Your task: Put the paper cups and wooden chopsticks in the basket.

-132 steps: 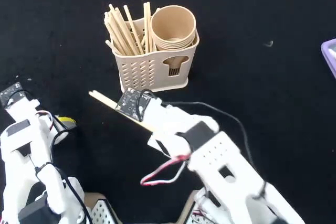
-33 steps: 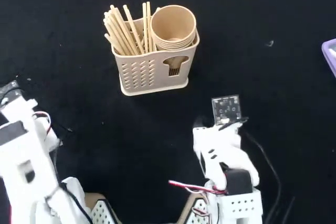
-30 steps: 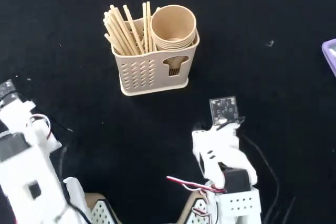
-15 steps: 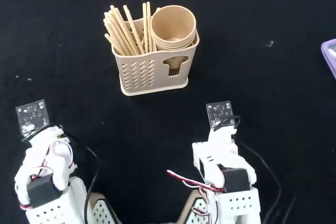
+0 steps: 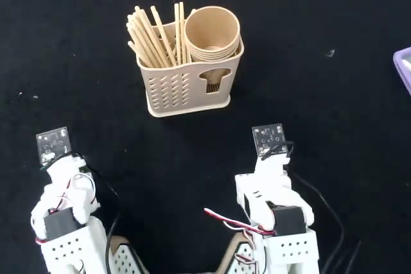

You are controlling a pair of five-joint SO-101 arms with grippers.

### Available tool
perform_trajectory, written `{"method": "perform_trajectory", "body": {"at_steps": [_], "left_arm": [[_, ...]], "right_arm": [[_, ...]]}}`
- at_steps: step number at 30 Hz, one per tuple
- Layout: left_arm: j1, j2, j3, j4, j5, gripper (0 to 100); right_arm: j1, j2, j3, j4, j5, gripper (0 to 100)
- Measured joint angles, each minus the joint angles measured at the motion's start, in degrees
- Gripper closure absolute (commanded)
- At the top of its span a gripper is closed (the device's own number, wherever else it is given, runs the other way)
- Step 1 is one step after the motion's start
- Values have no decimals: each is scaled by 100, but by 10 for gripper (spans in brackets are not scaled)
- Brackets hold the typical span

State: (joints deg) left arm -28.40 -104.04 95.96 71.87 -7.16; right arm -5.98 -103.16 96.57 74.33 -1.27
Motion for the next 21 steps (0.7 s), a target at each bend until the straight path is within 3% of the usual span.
{"method": "perform_trajectory", "body": {"at_steps": [21], "left_arm": [[0, 0, 9, 62, 0, 970]], "right_arm": [[0, 0, 0, 0, 0, 986]]}}
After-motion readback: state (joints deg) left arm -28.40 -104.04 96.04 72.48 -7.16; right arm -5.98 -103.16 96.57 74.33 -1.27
